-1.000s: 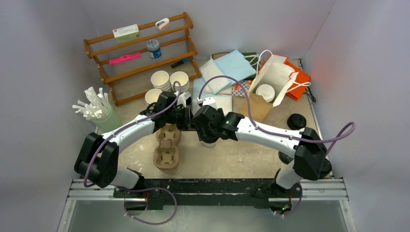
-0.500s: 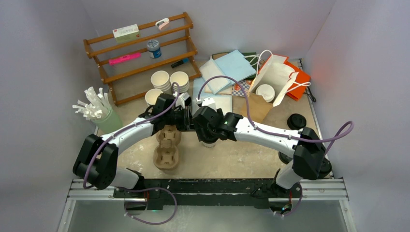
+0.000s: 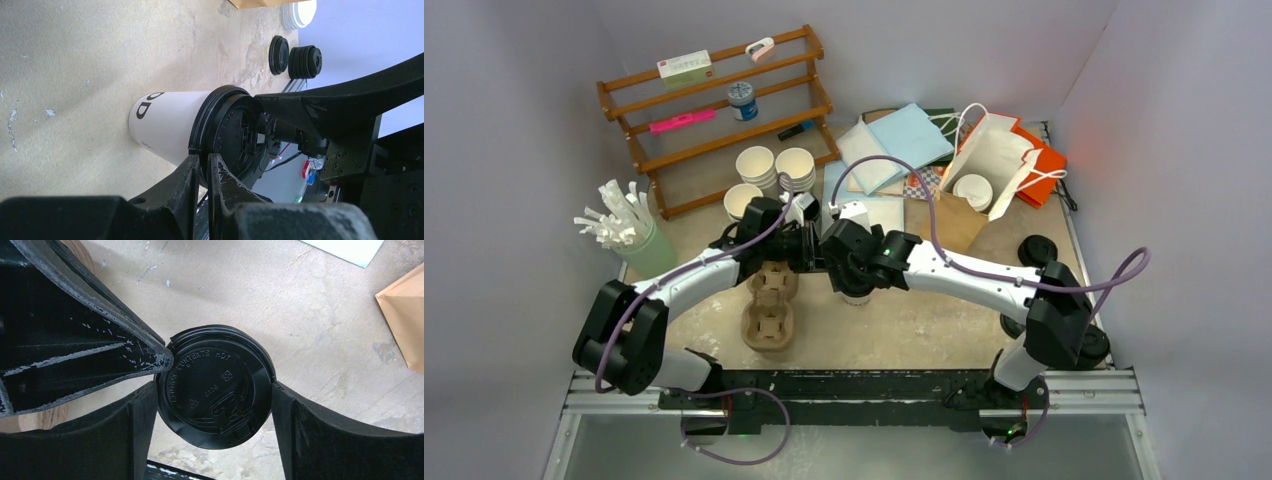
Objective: Pack the takeout coffee
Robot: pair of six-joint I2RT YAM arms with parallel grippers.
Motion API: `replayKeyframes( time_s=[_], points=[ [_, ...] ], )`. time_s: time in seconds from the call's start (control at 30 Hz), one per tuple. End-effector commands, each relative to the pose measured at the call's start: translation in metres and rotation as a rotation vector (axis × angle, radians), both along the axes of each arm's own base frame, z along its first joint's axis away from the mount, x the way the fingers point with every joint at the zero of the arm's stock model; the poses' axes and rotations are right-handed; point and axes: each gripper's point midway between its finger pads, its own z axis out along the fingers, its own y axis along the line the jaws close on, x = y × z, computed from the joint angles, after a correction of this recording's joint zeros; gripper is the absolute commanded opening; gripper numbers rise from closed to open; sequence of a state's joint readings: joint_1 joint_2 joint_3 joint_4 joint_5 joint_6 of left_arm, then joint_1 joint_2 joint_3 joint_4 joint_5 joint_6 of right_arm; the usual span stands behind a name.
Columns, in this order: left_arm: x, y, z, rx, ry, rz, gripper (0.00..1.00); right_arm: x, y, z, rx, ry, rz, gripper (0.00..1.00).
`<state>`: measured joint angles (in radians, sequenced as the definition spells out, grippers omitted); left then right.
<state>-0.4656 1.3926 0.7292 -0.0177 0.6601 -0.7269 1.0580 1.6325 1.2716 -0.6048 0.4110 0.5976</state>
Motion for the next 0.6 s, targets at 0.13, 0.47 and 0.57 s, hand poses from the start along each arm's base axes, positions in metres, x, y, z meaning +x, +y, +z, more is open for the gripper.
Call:
replayKeyframes(
  time_s=[0.13, 0.47, 0.57],
  points=[
    [-0.033, 0.018, -0.053, 0.137, 0.16, 0.001, 0.13, -0.076, -0.072, -0.086, -0.397, 0.341, 0.064, 0.8],
    [-0.035, 0.018, -0.054, 0.13, 0.163, 0.0, 0.13, -0.084, -0.087, -0.094, -0.461, 0.361, 0.065, 0.8],
    [-0.036, 0.018, -0.054, 0.127, 0.162, 0.0, 0.13, -0.092, -0.093, -0.099, -0.46, 0.388, 0.053, 0.8]
  ],
)
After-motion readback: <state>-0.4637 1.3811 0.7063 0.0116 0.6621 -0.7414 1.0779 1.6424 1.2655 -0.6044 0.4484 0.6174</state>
